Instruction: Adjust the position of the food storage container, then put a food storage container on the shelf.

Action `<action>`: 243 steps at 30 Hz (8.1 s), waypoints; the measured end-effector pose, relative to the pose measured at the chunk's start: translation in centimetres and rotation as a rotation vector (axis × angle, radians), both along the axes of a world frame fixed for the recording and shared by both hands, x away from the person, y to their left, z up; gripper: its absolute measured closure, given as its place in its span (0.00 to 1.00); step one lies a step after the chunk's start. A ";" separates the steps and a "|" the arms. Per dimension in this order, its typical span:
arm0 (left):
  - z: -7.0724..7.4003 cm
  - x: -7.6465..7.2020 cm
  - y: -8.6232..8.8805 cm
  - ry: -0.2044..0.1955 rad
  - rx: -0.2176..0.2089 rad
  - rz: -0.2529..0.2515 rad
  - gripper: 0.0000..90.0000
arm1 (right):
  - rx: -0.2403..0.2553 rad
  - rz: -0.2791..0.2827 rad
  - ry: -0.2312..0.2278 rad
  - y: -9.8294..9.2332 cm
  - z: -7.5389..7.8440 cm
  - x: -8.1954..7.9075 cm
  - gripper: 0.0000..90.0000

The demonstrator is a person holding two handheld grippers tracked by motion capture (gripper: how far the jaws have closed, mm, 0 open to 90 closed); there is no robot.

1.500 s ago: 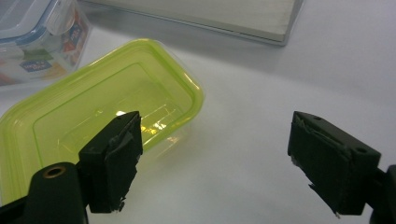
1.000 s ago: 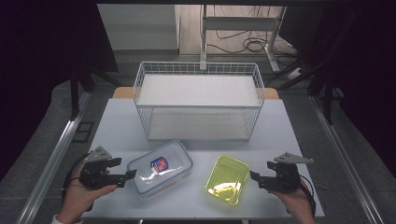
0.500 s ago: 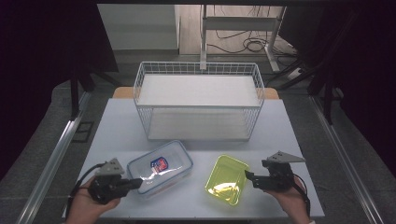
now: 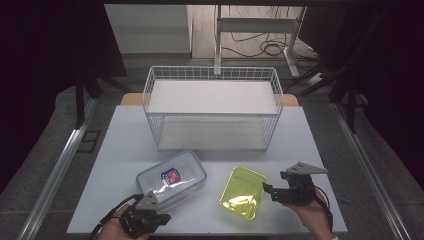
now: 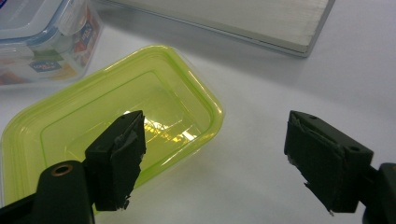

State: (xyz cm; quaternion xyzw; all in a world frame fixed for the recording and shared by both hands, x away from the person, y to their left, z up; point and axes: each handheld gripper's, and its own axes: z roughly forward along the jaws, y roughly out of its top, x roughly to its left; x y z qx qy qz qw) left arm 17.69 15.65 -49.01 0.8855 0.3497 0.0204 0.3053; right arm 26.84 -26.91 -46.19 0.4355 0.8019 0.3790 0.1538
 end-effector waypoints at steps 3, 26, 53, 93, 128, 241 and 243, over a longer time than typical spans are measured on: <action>-0.6 0.2 0.2 -0.004 0.024 0.024 1.00 | 0.000 0.001 -0.004 0.0 0.1 0.0 0.23; -1.1 0.8 2.9 -0.020 0.016 0.114 1.00 | -0.002 0.006 -0.001 -0.1 -0.2 -0.1 0.23; -1.7 3.8 7.8 -0.003 -0.014 0.261 1.00 | 0.041 0.026 -0.008 0.7 0.8 -0.4 0.23; 0.6 1.6 10.5 -0.044 -0.055 0.425 0.42 | 0.085 0.107 -0.034 4.4 2.5 -1.9 0.18; 3.3 4.2 13.3 -0.071 -0.253 0.501 0.17 | 0.144 0.189 0.073 13.3 3.4 0.8 0.15; -2.8 10.0 12.9 0.181 -0.460 0.437 0.24 | 0.208 0.224 0.471 22.6 -3.3 8.9 0.17; -2.8 9.9 12.9 0.177 -0.457 0.435 0.24 | 0.220 0.235 0.489 22.7 -3.4 8.9 0.20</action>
